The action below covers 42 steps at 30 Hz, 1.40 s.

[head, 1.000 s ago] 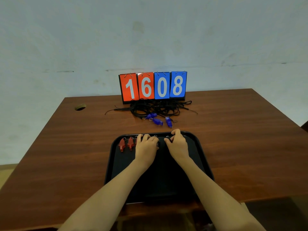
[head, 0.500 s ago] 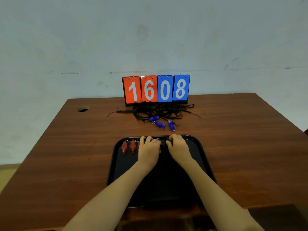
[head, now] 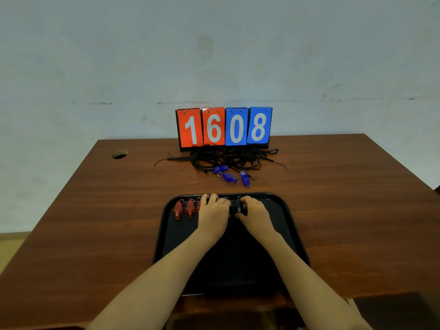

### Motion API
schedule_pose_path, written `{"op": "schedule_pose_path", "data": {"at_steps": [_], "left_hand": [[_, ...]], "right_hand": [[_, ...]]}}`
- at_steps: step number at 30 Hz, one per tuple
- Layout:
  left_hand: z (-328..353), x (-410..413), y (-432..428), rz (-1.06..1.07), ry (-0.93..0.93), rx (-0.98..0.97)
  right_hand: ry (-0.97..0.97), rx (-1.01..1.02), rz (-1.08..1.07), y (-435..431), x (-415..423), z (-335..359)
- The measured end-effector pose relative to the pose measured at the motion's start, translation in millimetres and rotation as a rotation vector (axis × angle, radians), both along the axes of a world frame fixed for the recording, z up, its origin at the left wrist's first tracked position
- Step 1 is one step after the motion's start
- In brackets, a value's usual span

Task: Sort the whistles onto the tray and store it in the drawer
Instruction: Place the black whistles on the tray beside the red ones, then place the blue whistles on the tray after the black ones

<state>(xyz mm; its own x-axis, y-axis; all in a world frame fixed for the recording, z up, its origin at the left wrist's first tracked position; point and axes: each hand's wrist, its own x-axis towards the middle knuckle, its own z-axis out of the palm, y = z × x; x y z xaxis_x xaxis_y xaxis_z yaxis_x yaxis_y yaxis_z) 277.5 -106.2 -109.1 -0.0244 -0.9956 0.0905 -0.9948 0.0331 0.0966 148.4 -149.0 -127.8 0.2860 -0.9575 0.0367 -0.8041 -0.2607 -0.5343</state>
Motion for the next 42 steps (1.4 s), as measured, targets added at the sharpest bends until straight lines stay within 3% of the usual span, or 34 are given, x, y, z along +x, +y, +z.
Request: {"op": "schedule_pose_path", "data": {"at_steps": [14, 21, 27, 33, 36, 42], "left_hand": [[2, 2, 0, -0.042, -0.019, 0.006], [13, 10, -2, -0.079, 0.07, -0.183], [39, 30, -43, 0.096, 0.074, 0.014], [25, 43, -90, 0.16, 0.135, 0.184], [12, 43, -107, 0.127, 0.142, 0.172], [-16, 41, -123, -0.046, 0.043, 0.053]], "right_hand": [[0.025, 0.08, 0.007, 1, -1, 10], [0.018, 0.069, -0.014, -19, -5, 32], [0.012, 0.003, -0.046, -57, 0, 48], [0.112, 0.104, 0.007, -95, 17, 41], [0.176, 0.121, 0.029, -105, 22, 30], [0.189, -0.036, 0.009, -107, 21, 8]]}}
